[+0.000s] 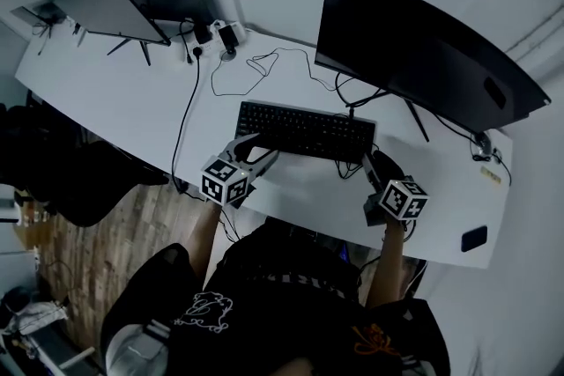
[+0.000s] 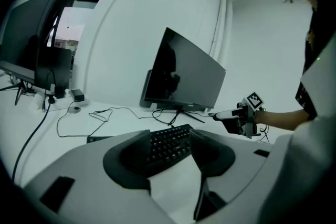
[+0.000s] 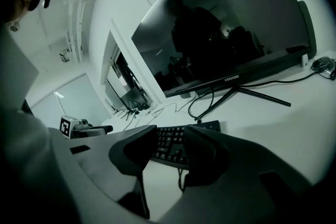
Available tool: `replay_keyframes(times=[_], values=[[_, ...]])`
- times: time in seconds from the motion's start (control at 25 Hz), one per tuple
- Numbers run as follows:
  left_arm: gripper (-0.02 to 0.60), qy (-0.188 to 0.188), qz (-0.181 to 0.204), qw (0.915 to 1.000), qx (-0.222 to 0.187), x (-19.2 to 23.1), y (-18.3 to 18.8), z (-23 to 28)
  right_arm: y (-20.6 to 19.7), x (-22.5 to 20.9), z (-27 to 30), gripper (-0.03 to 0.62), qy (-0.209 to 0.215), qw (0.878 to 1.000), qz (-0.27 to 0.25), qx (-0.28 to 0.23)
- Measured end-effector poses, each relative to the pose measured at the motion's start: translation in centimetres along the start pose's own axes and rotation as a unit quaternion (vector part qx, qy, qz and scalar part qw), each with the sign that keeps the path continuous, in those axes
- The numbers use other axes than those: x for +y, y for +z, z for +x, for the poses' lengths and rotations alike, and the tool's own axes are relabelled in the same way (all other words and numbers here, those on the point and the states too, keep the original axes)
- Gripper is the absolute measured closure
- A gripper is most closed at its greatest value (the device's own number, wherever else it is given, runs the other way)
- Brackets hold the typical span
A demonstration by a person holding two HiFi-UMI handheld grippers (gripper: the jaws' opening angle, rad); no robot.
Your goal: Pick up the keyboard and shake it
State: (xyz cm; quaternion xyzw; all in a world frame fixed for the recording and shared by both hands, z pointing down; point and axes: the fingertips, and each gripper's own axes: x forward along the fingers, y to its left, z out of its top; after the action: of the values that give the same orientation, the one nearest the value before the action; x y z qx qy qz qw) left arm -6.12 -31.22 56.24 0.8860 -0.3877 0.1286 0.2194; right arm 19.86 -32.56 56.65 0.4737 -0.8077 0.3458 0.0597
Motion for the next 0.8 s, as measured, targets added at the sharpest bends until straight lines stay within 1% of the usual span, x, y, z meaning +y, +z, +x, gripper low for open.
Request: replay_keyframes(times=[0.08, 0.2, 0.4, 0.52, 0.64, 0.8], values=[[0.348, -0.018, 0.006, 0.9997, -0.012, -3.1, 0.6, -0.4, -0.6, 1.8, -1.5, 0.453, 0.014, 1.000, -0.005, -0.008], [0.359, -0.039, 0.012, 0.9989, -0.025, -7.5, 0.9, -1.1, -2.4, 4.0, -3.7, 0.457, 0.033, 0.999, -0.017, -0.001], [0.383, -0.054, 0.011, 0.9980, -0.029, -13.4, -1.0, -2.8, -5.9, 7.0, -7.4, 0.470, 0.070, 0.997, -0.011, 0.007], [0.412, -0.051, -0.005, 0.9983, -0.030, -15.6, -2.3, -3.4, -7.5, 7.9, -8.9, 0.482, 0.087, 0.996, -0.013, 0.015], [0.428, -0.040, -0.018, 0.9986, -0.031, -16.9, -3.6, -3.7, -8.7, 8.1, -9.6, 0.488, 0.102, 0.994, -0.019, 0.024], [0.443, -0.029, -0.019, 0.9990, -0.028, -17.9, -4.7, -4.8, -9.4, 8.4, -9.7, 0.498, 0.111, 0.993, -0.036, 0.029]])
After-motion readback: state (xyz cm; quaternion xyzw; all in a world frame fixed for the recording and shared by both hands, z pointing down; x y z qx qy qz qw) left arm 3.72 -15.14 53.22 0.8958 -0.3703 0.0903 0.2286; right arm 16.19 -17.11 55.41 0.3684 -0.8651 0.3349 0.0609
